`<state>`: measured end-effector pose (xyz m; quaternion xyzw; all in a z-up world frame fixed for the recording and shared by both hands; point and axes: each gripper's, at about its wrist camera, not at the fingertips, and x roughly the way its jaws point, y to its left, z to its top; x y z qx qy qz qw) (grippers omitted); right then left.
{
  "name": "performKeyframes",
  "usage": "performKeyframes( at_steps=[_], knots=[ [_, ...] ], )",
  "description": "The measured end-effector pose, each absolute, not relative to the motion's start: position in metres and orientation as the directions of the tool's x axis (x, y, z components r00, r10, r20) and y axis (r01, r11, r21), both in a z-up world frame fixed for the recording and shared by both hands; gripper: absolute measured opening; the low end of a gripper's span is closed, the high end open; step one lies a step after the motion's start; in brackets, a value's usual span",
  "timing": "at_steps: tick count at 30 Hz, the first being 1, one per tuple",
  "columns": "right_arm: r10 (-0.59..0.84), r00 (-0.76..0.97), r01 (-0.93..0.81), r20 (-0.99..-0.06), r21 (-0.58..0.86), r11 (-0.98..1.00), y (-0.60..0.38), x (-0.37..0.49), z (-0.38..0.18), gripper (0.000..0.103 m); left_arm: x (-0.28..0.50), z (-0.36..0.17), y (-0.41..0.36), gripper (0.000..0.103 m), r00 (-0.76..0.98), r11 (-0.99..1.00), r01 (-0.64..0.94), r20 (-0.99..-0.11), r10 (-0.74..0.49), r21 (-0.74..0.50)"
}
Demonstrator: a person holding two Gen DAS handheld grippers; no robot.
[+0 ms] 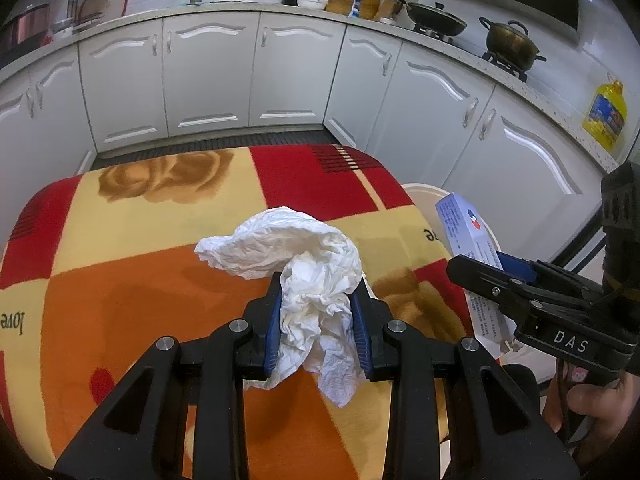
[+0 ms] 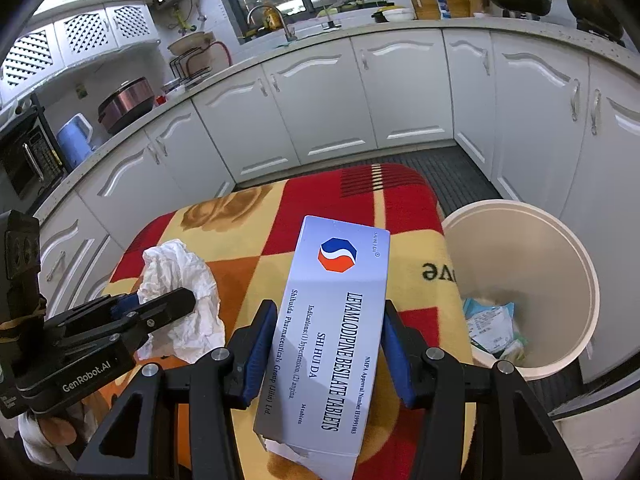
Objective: Collect trash
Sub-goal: 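Carry the medicine box and tissue over the beige bin with both tools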
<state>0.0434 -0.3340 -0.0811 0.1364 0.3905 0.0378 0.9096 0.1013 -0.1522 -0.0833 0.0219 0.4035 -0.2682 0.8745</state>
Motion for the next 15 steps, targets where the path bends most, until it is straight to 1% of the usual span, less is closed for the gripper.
performKeyframes(
  at_steps=[15],
  knots=[
    [0.151,0.695,0.075,-0.703,0.280,0.957,-0.357,0.041,-0.084,0.050,0.102,-0.084,-0.179,0.028,0.518,0.839,0.519,-0.722,-0.458,-0.160]
  ],
)
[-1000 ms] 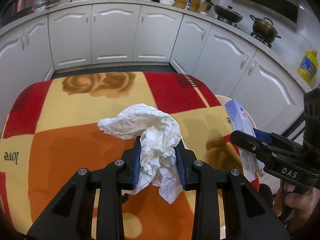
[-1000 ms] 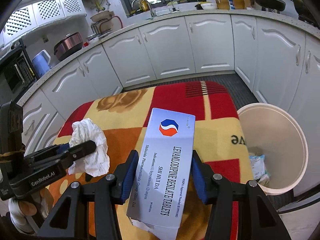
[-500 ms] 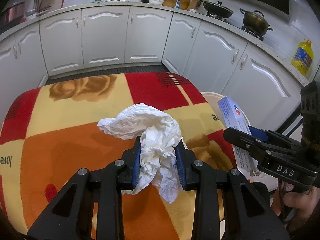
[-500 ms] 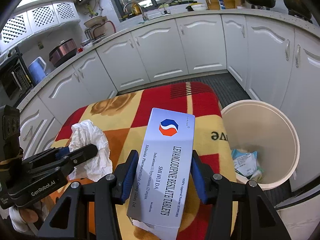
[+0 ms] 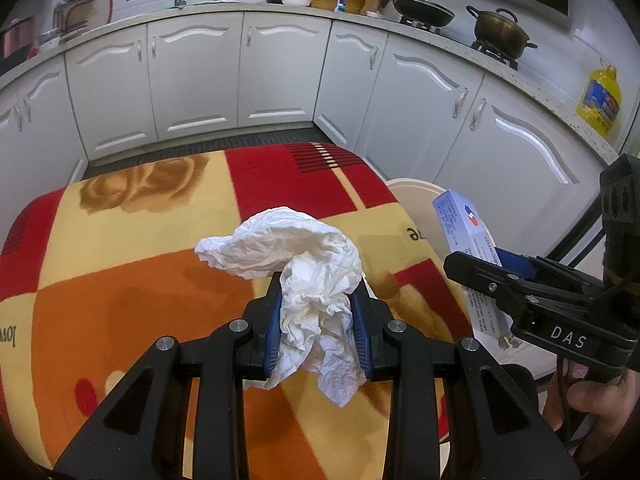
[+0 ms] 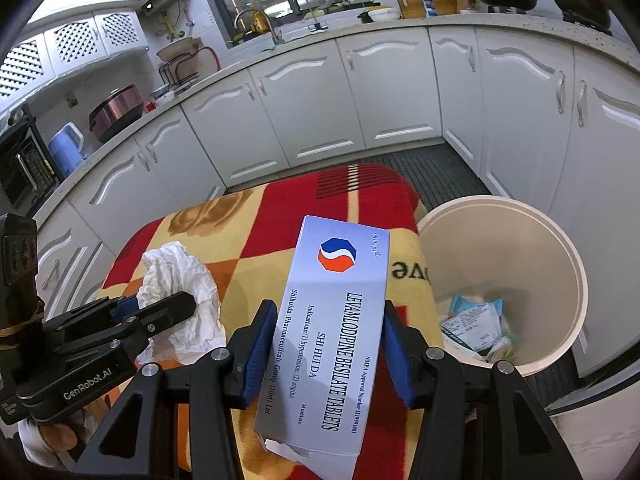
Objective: Collect trash
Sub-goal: 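Carry the medicine box and tissue over the beige bin with both tools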
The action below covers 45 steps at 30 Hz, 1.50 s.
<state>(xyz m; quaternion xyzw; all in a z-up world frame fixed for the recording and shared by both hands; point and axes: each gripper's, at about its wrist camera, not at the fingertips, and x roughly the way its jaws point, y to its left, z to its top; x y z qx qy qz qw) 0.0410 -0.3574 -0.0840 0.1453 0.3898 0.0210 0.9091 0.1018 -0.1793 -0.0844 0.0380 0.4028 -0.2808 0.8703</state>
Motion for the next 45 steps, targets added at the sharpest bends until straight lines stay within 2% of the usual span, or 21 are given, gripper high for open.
performKeyframes(
  at_steps=[45],
  knots=[
    [0.052,0.681,0.258,-0.730,0.306,0.916,-0.461,0.019,-0.104,0.049,0.098,-0.090,-0.302,0.028,0.425,0.735,0.665,-0.744,-0.516,-0.130]
  ],
)
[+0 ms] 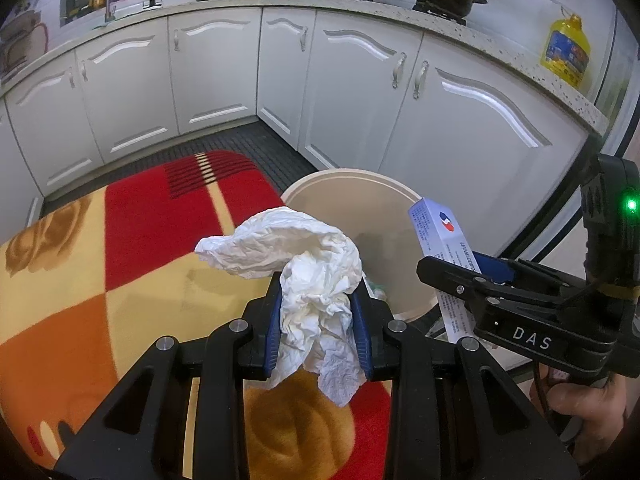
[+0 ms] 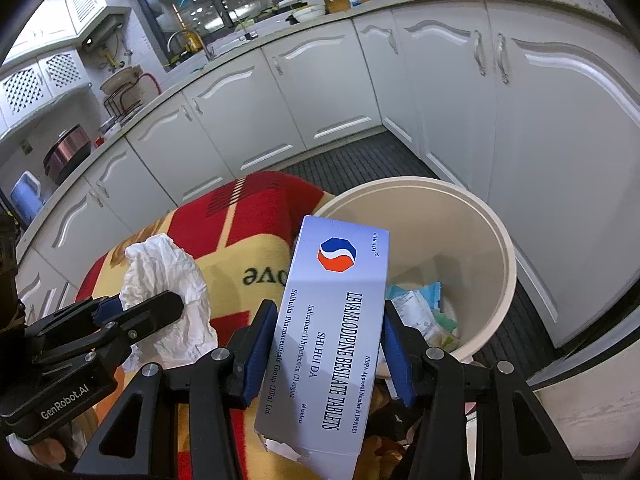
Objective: Collect trash
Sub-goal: 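Carry the medicine box and tissue over the beige bin with both tools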
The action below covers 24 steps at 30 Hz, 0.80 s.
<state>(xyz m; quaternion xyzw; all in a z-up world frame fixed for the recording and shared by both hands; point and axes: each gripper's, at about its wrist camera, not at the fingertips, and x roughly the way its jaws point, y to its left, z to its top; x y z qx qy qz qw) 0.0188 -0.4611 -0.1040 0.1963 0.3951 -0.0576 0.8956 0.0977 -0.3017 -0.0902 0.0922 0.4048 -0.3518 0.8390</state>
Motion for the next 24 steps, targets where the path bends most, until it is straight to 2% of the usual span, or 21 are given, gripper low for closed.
performKeyframes(
  at_steps=[24],
  knots=[
    [-0.004,0.645,0.330,-0.764,0.274,0.903,-0.506,0.030,-0.122,0.050,0.114,-0.105,-0.363,0.028,0.376,0.685,0.718,-0.756,-0.536,-0.129]
  ],
)
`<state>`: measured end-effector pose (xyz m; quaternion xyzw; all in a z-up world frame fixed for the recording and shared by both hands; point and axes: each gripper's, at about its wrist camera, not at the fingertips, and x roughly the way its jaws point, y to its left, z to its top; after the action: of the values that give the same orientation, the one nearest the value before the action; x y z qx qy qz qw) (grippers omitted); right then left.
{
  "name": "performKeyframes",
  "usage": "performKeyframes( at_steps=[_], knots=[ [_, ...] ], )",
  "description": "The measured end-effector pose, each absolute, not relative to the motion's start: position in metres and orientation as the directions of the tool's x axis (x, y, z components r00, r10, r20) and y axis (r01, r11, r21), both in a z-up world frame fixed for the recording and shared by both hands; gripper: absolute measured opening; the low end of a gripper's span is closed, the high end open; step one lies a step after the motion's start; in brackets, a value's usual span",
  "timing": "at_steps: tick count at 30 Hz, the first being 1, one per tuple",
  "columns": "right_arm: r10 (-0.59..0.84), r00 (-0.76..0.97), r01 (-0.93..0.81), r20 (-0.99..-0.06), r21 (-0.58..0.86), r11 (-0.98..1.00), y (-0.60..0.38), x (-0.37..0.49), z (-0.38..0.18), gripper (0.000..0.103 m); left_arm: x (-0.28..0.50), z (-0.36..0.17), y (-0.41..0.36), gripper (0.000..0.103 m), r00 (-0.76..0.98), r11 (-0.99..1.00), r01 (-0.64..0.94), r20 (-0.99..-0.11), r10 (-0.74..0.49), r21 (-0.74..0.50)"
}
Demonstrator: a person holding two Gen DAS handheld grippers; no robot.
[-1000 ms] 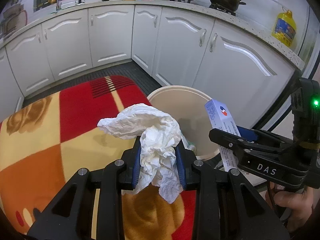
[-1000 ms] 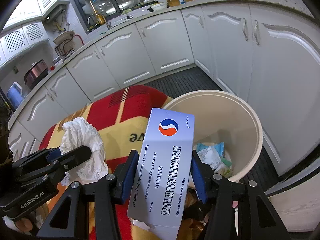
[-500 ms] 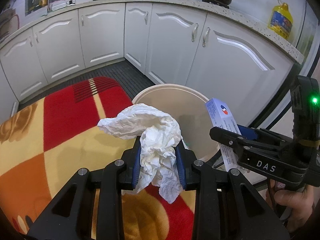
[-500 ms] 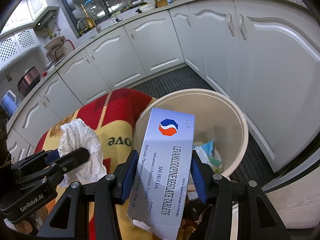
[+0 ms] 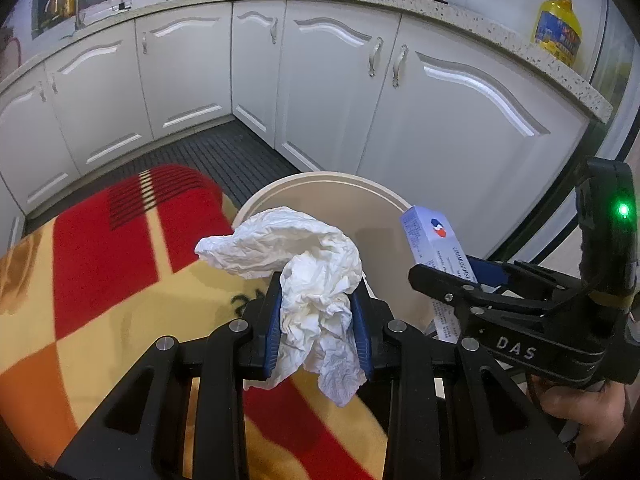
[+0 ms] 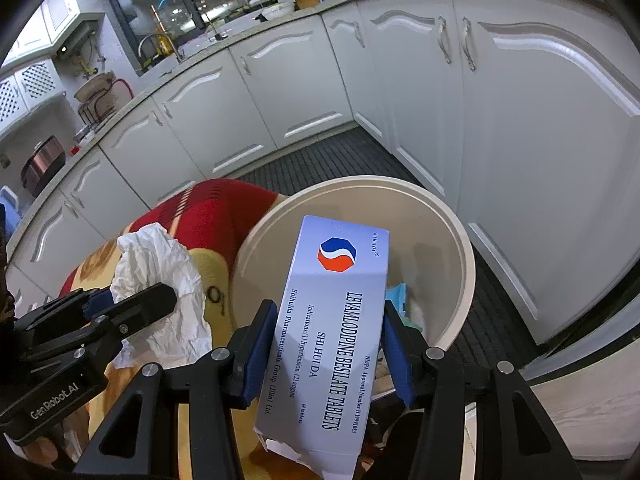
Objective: Collect trash
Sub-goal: 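Carry the medicine box and tissue over the beige bin with both tools, then open both tools to drop the tissue and medicine box into the bin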
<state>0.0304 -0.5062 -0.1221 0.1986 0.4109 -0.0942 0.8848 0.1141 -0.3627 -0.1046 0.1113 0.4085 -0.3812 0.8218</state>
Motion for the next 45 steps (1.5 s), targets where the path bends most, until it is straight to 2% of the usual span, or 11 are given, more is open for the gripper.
performKeyframes(
  at_steps=[29,35,37,42,45],
  knots=[
    [-0.007,0.554,0.391,-0.832,0.253,0.885,-0.539,0.070,-0.176,0.049,0.139,-0.132,-0.395,0.030,0.338,0.703,0.700,-0.806,-0.485,-0.129],
    [-0.018,0.550,0.398,-0.835,0.243,0.885,-0.539,0.071,-0.180,0.050,0.140,-0.137,-0.394,0.039,0.335,0.710,0.691,-0.809,-0.483,-0.137],
    [-0.023,0.550,0.406,-0.835,0.243,0.881,-0.540,0.070,-0.180,0.053,0.141,-0.137,-0.394,0.048,0.329,0.708,0.691,-0.809,-0.487,-0.146],
    [-0.033,0.547,0.424,-0.836,0.243,0.873,-0.542,0.066,-0.178,0.054,0.143,-0.136,-0.391,0.061,0.327,0.702,0.695,-0.801,-0.501,-0.156],
    [-0.034,0.552,0.427,-0.833,0.248,0.870,-0.542,0.062,-0.175,0.056,0.143,-0.136,-0.388,0.062,0.322,0.699,0.696,-0.798,-0.509,-0.165]
  ],
)
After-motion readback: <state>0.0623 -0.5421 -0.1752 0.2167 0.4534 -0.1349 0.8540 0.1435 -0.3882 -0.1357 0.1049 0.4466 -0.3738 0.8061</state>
